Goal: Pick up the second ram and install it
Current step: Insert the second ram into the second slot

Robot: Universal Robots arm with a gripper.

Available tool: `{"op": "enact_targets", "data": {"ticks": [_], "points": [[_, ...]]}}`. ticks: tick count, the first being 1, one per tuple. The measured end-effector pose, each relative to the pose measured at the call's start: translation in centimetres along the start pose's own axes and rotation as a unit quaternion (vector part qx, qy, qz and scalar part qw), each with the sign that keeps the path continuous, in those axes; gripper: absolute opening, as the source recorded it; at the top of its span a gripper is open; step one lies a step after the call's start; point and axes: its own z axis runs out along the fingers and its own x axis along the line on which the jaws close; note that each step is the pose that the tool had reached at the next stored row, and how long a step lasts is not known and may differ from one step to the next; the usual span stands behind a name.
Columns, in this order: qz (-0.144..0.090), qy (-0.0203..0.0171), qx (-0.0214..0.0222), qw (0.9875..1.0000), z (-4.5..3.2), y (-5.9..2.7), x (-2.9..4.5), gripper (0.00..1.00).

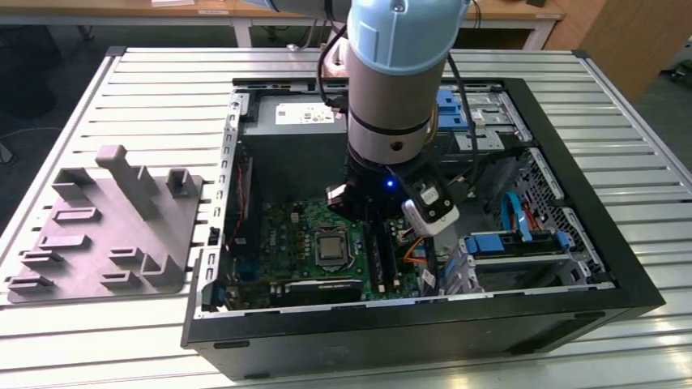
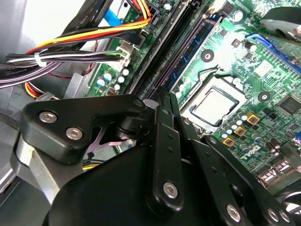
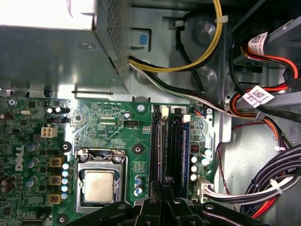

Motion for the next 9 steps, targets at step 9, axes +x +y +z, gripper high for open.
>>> {"op": "enact_targets", "data": {"ticks": [9], "points": [[0.017, -0.0006, 0.0008, 0.9998, -0.04, 0.00, -0.06, 0.12]]}}
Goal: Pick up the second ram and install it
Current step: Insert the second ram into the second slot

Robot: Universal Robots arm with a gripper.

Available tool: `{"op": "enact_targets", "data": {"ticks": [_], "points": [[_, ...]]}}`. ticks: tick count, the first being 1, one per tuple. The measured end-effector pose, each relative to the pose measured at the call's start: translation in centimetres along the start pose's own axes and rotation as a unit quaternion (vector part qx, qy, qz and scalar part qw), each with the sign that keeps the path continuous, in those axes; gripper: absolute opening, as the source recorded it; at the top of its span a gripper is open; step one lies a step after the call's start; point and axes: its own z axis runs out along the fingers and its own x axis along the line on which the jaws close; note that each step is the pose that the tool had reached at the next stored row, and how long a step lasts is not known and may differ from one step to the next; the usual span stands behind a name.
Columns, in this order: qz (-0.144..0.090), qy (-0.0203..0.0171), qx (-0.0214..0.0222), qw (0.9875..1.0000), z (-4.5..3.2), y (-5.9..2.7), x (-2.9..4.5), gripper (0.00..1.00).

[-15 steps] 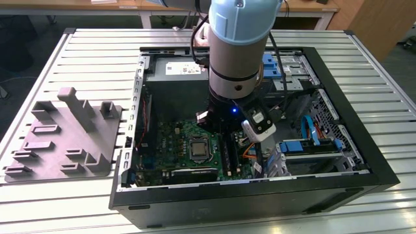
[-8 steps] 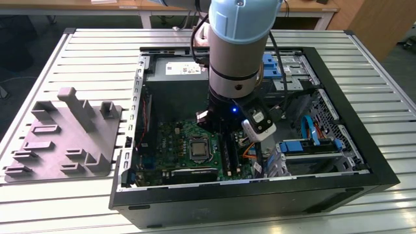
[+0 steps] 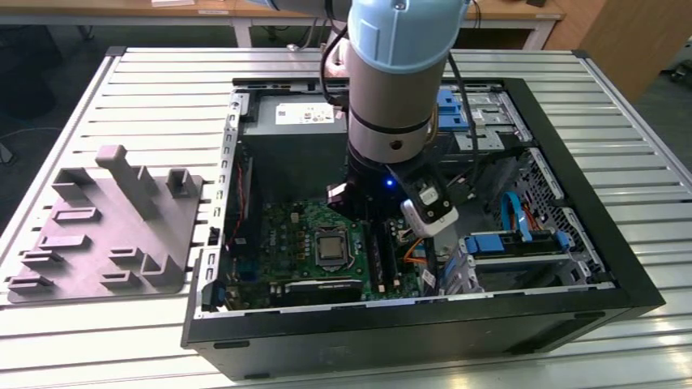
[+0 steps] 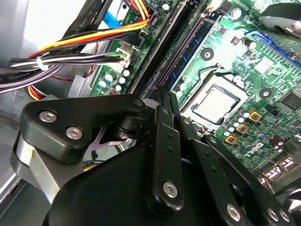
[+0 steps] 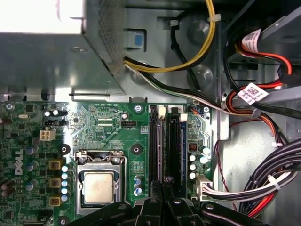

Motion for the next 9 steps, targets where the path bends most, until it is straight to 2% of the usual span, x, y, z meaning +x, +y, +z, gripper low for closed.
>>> {"op": "enact_targets", "data": {"ticks": [9], "points": [[0.009, -0.0003, 0.0002, 1.0000, 0.15, -0.01, -0.05, 0.12]]}}
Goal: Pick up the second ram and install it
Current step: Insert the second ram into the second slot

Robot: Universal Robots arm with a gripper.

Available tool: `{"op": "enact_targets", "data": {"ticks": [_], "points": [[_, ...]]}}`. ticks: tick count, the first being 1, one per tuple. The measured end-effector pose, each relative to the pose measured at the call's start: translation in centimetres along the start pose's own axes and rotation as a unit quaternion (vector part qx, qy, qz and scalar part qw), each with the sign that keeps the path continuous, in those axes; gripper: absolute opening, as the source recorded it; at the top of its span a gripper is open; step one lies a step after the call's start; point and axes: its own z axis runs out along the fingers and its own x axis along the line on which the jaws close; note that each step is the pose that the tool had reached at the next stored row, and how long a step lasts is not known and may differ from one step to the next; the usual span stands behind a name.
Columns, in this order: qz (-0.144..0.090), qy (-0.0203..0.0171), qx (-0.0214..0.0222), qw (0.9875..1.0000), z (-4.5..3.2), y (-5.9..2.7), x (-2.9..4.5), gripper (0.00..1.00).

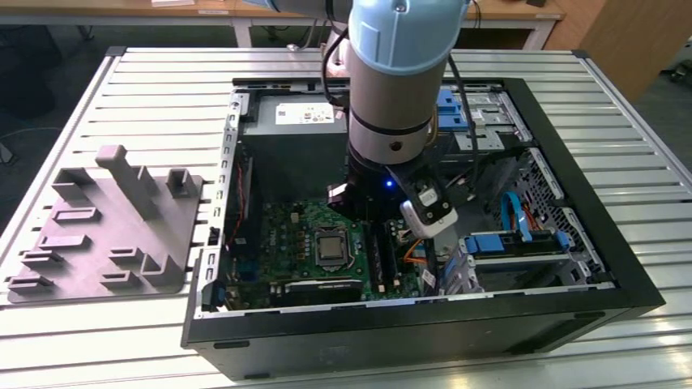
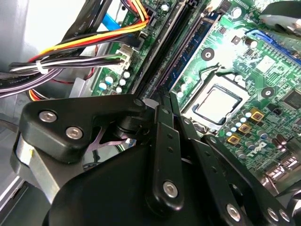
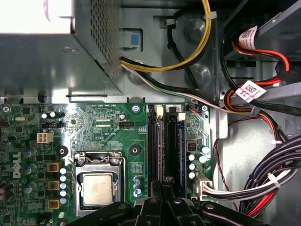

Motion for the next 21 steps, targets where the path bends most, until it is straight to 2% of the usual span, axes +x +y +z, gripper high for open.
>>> {"op": "enact_targets", "data": {"ticks": [21], "points": [[0.001, -0.0001, 0.0000, 1.0000, 0.83, -0.03, 0.03, 0.12]]}}
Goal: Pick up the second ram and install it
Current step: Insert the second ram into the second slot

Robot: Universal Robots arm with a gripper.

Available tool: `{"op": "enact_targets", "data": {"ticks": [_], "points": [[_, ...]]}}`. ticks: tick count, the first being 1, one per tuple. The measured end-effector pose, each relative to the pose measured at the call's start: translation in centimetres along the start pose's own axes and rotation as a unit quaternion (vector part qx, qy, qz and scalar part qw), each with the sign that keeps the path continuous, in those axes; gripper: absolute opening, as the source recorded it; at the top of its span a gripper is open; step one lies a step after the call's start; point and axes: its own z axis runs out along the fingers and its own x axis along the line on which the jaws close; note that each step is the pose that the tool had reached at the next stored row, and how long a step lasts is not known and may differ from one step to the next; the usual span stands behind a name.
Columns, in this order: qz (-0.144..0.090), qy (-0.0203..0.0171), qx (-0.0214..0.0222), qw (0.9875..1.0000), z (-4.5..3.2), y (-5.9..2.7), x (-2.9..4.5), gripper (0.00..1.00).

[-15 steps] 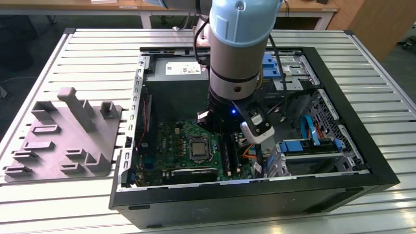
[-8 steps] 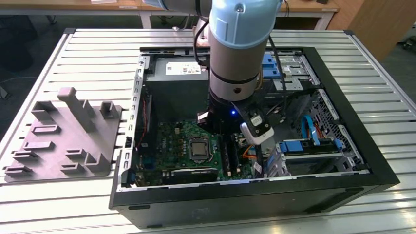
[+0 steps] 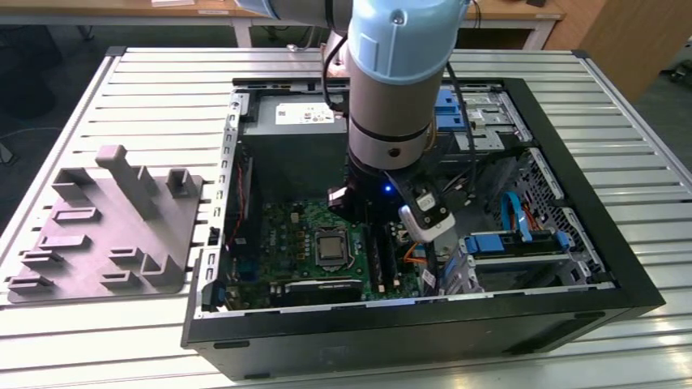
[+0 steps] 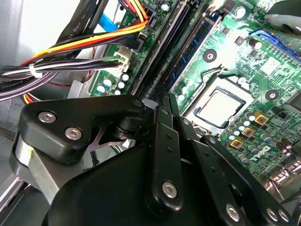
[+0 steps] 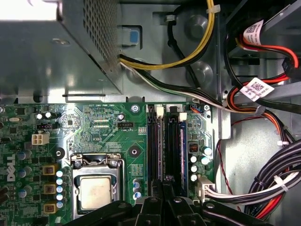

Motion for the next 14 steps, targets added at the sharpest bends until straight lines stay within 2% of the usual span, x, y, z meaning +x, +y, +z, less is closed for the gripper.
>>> {"op": "enact_targets", "data": {"ticks": [14], "points": [[0.000, 0.0000, 0.0000, 1.0000, 0.41, -0.01, 0.02, 0.12]]}}
